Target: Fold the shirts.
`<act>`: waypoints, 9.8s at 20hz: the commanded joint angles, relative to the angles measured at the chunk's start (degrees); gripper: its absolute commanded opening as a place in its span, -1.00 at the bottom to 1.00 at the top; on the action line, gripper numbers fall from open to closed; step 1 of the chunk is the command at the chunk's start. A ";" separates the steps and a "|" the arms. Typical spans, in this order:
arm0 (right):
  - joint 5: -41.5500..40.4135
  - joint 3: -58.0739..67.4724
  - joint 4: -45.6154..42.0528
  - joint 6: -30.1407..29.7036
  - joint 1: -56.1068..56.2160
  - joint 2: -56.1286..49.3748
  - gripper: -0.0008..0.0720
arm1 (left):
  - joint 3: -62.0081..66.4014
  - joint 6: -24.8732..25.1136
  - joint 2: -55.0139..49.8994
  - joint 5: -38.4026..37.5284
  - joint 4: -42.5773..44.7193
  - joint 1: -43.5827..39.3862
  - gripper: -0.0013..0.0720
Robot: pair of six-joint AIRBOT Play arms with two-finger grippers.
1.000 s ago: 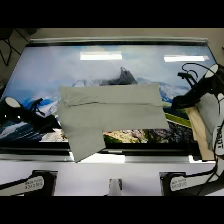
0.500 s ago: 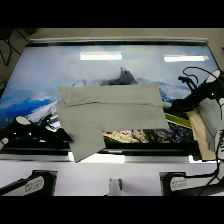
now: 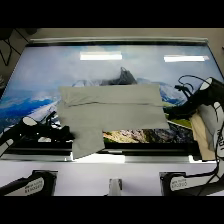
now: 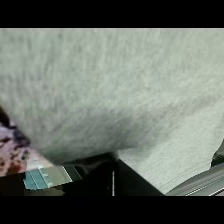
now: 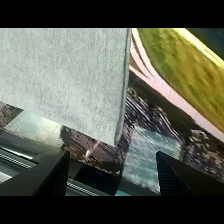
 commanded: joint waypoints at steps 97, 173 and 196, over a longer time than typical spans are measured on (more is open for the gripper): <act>-19.28 19.54 26.47 11.98 41.79 -6.73 0.87 | 54.60 -5.75 0.13 2.05 4.48 -3.41 -0.85; 0.63 39.32 -0.24 -4.87 -40.98 20.17 0.34 | 66.86 -8.39 -1.44 -5.09 34.18 -14.56 -0.86; 7.54 18.95 -2.93 5.99 6.16 14.95 0.66 | 60.50 -22.67 -8.37 -21.44 45.33 -19.32 1.00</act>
